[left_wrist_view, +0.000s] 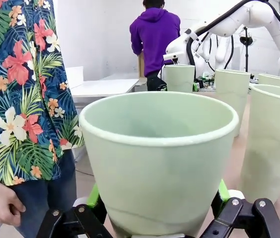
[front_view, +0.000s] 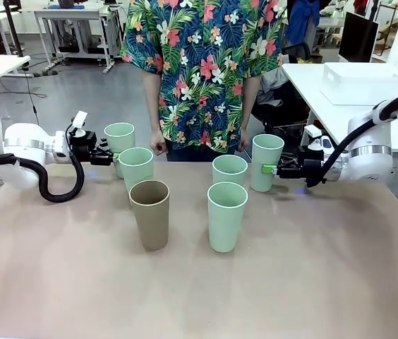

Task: Stack the cups and store them in the basket.
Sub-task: Pick up two Reusable plastic cups , one in each hand.

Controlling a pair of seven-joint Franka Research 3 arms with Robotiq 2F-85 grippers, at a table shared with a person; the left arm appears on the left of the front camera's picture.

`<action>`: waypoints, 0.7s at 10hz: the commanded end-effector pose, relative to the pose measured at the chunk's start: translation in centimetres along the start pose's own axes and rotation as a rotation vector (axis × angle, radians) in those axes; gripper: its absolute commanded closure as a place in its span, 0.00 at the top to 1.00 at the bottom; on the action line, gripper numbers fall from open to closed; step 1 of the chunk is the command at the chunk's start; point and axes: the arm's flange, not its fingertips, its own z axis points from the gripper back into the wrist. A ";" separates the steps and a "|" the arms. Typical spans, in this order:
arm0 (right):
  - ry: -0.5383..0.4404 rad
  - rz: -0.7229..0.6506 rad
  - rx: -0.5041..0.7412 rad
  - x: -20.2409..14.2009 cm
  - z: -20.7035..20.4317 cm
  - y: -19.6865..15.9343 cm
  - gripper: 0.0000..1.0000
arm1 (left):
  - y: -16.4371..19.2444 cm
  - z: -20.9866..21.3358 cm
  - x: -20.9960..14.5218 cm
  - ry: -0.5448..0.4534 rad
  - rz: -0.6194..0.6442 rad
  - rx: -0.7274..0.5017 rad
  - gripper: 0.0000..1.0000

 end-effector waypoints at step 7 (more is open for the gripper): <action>0.024 -0.012 0.056 -0.1 -1.8 -0.5 1.00 | 1.2 -0.9 -0.1 -0.047 0.025 0.012 1.00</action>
